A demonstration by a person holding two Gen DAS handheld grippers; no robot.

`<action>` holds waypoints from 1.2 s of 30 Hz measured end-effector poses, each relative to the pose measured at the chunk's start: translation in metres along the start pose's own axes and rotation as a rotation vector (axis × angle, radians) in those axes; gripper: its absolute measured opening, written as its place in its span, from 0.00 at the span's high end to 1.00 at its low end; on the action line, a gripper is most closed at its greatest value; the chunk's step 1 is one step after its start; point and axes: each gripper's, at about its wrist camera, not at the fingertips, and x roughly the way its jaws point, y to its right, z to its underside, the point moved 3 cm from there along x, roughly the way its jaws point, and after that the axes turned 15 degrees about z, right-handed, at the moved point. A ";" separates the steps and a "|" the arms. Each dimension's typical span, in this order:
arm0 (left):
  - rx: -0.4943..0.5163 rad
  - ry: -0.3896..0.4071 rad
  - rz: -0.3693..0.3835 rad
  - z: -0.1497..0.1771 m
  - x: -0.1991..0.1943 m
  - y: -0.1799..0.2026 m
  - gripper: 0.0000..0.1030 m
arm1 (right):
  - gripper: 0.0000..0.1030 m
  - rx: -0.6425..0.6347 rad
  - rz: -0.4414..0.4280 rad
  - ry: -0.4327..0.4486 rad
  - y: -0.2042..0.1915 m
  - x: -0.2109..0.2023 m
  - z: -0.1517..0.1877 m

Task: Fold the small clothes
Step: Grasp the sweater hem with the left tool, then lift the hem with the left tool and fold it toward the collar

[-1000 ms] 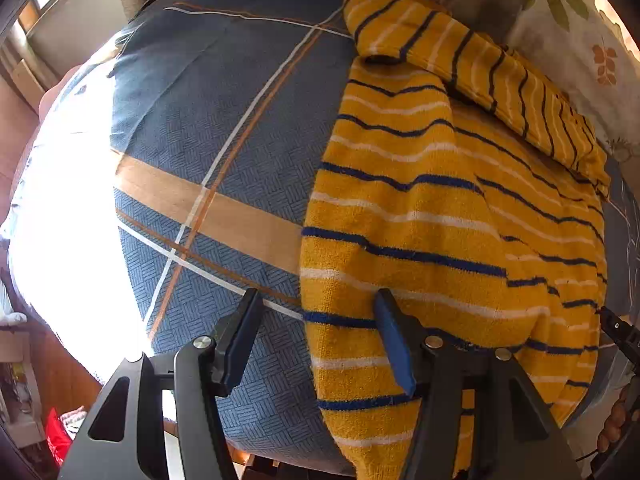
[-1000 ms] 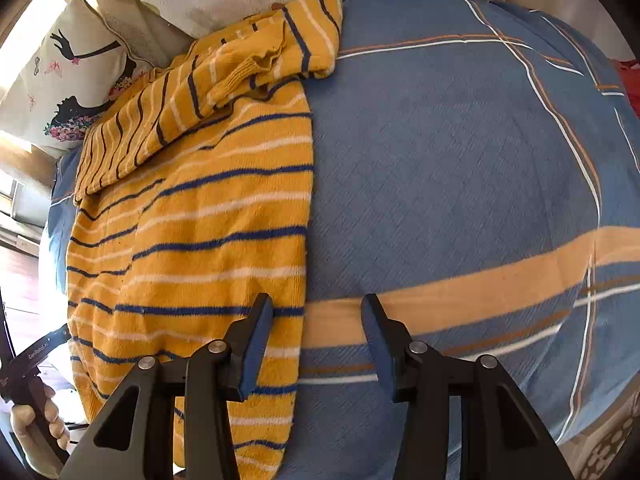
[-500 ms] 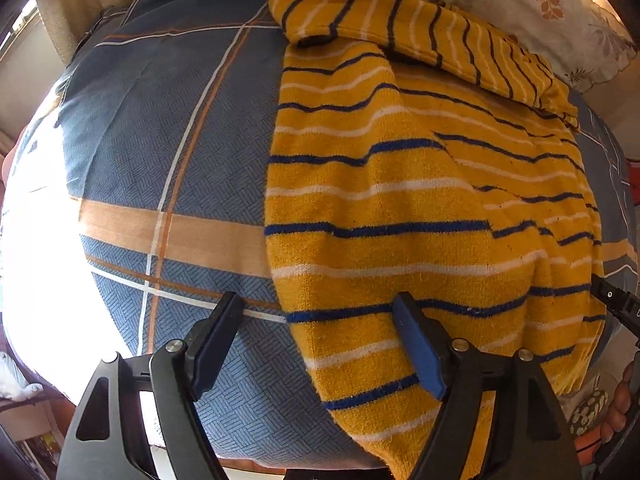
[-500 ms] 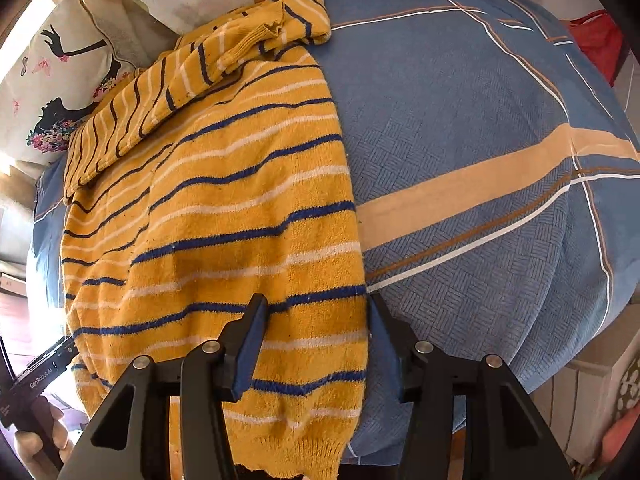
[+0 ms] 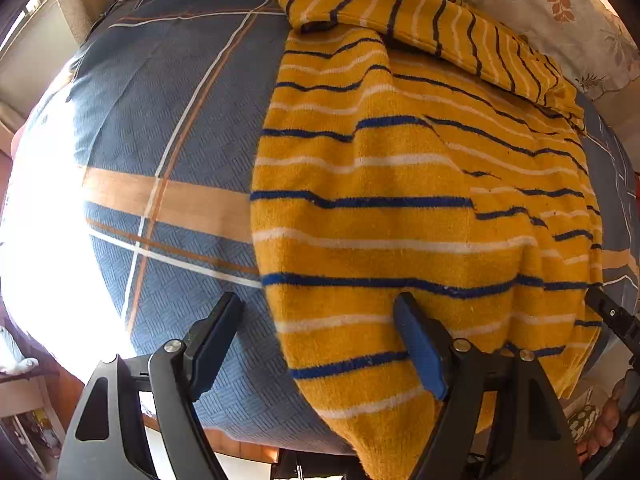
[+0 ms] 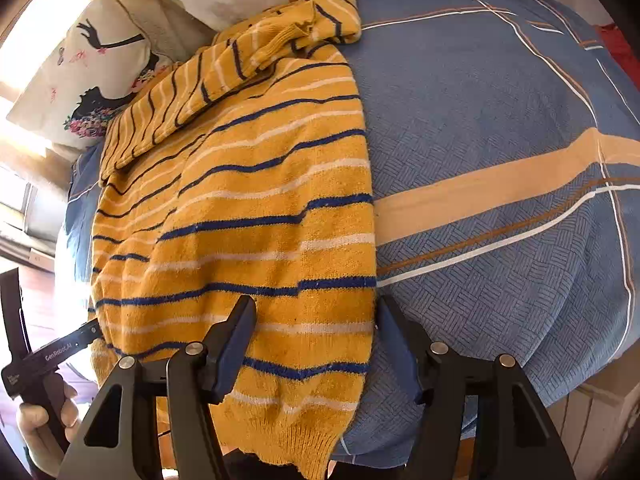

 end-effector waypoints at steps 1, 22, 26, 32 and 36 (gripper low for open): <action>-0.017 0.001 0.023 0.005 0.000 0.004 0.25 | 0.35 -0.017 -0.009 0.004 0.003 -0.002 0.004; -0.238 0.106 0.650 0.040 -0.007 0.001 0.15 | 0.47 0.196 -0.661 -0.285 0.038 0.017 0.044; -0.190 0.108 0.556 0.034 -0.004 0.019 0.14 | 0.51 0.079 -0.611 -0.286 0.005 0.011 0.048; -0.259 0.079 0.465 0.038 -0.004 0.007 0.87 | 0.89 -0.012 -0.463 -0.266 -0.012 0.010 0.052; -0.237 0.098 0.445 0.038 -0.020 0.006 0.88 | 0.90 -0.074 -0.451 -0.249 -0.021 -0.001 0.049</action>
